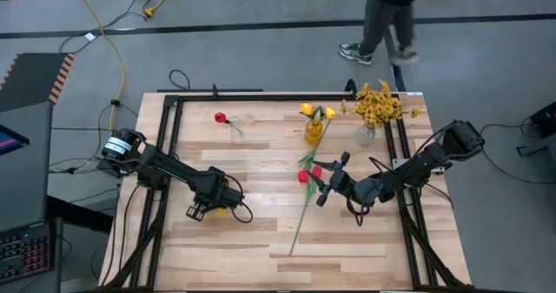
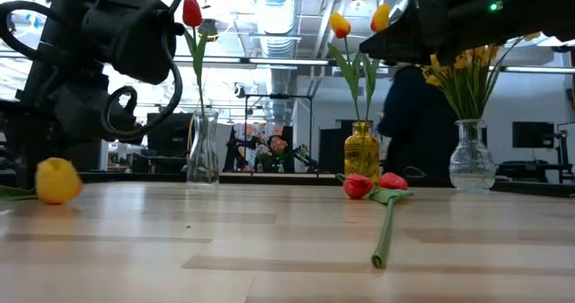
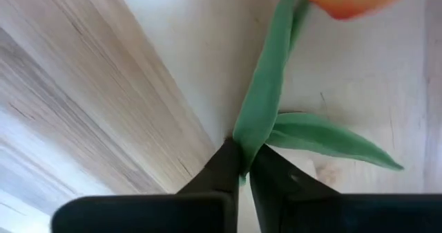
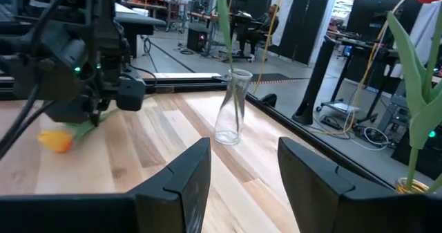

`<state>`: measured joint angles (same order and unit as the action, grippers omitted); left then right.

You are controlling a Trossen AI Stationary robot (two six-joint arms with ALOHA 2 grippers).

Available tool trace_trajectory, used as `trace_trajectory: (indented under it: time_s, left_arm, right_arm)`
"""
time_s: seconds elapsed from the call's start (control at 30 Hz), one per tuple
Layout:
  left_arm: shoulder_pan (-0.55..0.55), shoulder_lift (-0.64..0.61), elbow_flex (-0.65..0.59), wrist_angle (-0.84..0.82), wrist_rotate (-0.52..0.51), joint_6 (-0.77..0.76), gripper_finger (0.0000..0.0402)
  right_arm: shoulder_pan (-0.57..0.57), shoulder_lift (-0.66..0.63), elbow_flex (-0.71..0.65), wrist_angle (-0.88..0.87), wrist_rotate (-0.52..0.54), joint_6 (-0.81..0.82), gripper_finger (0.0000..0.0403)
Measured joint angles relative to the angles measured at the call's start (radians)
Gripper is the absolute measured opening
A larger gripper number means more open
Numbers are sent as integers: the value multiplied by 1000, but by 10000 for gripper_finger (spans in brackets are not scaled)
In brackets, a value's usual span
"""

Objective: Sort flowers into vase by color
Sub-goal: Put the yellow flower into the yellow flower vase

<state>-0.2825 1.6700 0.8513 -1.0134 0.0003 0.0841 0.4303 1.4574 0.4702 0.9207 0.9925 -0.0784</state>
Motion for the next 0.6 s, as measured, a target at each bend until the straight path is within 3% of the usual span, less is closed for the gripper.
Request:
trace_trajectory:
  time_s: [0.33, 0.6]
  left_arm:
    - [28, 1, 153, 58, 55, -1, 6]
    - [99, 1, 372, 158, 52, 3, 5]
  right_arm:
    - [57, -37, 0, -1, 1, -18, 196]
    - [129, -180, 0, 0, 2, -271, 196]
